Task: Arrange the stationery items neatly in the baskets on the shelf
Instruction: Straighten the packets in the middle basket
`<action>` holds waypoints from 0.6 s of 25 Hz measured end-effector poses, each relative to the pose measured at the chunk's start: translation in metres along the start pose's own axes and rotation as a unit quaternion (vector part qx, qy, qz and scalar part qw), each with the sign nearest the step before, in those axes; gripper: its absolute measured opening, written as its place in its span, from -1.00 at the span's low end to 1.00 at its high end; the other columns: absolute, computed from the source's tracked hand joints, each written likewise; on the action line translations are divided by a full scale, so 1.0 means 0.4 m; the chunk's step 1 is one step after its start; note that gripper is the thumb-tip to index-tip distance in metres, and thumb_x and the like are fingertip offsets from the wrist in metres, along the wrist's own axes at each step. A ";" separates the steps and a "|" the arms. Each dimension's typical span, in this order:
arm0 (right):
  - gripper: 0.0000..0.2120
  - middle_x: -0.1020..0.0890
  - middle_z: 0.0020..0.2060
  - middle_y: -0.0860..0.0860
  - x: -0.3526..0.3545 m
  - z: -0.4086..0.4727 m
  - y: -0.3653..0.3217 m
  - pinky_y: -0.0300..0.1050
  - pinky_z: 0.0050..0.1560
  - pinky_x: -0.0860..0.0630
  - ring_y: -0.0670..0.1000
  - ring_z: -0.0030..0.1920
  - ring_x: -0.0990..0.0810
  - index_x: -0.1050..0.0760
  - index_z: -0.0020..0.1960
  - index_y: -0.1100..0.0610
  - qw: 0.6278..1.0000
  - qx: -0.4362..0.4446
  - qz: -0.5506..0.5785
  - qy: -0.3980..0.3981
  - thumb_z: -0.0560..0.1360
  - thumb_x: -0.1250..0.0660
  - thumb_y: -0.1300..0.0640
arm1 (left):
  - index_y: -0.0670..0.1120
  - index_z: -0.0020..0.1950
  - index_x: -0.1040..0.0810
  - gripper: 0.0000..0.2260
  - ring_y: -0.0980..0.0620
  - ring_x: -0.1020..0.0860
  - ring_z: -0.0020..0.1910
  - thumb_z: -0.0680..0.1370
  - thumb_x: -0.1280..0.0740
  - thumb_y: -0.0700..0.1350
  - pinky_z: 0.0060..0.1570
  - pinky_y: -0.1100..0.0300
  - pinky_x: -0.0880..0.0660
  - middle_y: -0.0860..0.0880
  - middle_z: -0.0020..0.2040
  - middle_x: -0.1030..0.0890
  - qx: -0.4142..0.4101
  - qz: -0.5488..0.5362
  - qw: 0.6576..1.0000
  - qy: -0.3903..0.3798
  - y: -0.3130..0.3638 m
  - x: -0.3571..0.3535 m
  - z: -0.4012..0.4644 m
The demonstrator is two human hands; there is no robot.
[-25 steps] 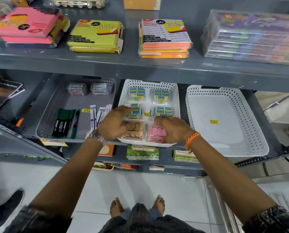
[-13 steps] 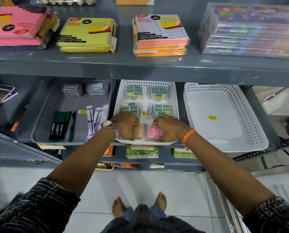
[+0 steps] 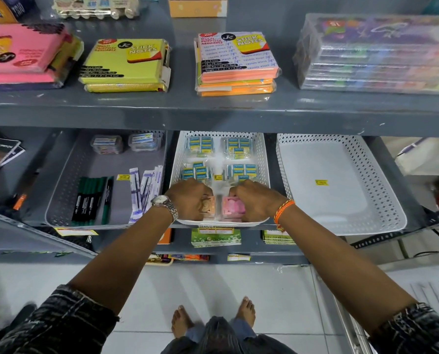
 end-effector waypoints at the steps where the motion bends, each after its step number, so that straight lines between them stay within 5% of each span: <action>1: -0.57 -0.59 0.00 0.09 -0.004 0.003 0.001 0.04 -0.03 -0.60 0.13 0.01 -0.53 -0.53 0.09 0.08 1.000 -0.003 0.004 -0.004 0.25 -0.50 0.06 | 0.10 0.24 -0.59 -0.46 -0.11 -0.60 0.08 0.26 -0.45 0.09 0.03 0.05 -0.59 0.00 0.07 -0.66 0.002 -0.005 1.000 -0.005 -0.003 -0.001 0.002; 6: -0.37 -0.60 0.22 -0.02 0.044 -0.034 0.041 -0.10 0.25 -0.54 -0.02 0.21 -0.55 -0.50 0.34 0.09 0.985 -0.015 0.174 -0.008 0.31 -0.55 0.00 | 0.00 0.46 -0.47 -0.27 0.01 -0.58 0.26 0.30 -0.58 -0.04 0.28 0.14 -0.51 0.03 0.30 -0.60 0.042 -0.159 0.984 -0.063 -0.056 0.028 -0.016; 9: -0.36 -0.62 0.24 0.03 0.135 -0.048 0.102 -0.16 0.34 -0.47 -0.02 0.25 -0.59 -0.50 0.36 0.16 0.956 -0.034 0.282 0.078 0.33 -0.60 0.06 | -0.08 0.48 -0.45 -0.26 0.01 -0.55 0.32 0.32 -0.61 -0.03 0.30 0.18 -0.44 -0.01 0.36 -0.57 0.038 -0.169 0.985 0.018 -0.111 0.121 -0.014; 11: -0.27 -0.60 0.29 0.08 0.171 -0.016 0.117 -0.20 0.36 -0.42 0.03 0.30 -0.57 -0.47 0.38 0.18 0.966 -0.046 0.231 0.105 0.29 -0.63 0.03 | -0.11 0.45 -0.45 -0.21 -0.10 -0.52 0.34 0.28 -0.59 0.09 0.34 0.09 -0.42 -0.09 0.39 -0.55 0.026 -0.083 0.994 0.068 -0.130 0.146 0.031; 15: -0.06 -0.51 0.37 0.14 0.164 0.071 0.092 -0.11 0.35 -0.41 0.16 0.36 -0.49 -0.39 0.43 0.21 0.994 -0.069 0.054 0.057 0.17 -0.67 -0.10 | -0.17 0.53 -0.32 -0.01 -0.16 -0.39 0.45 0.22 -0.61 0.18 0.44 0.07 -0.35 -0.17 0.46 -0.45 0.050 0.002 0.999 0.015 -0.106 0.114 0.125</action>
Point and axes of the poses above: each hand's wrist, its own z-axis towards the middle knuckle, its own x-axis out of the back of the hand, y = z × x, the point moved 2 cm from there along z, towards the middle knuckle
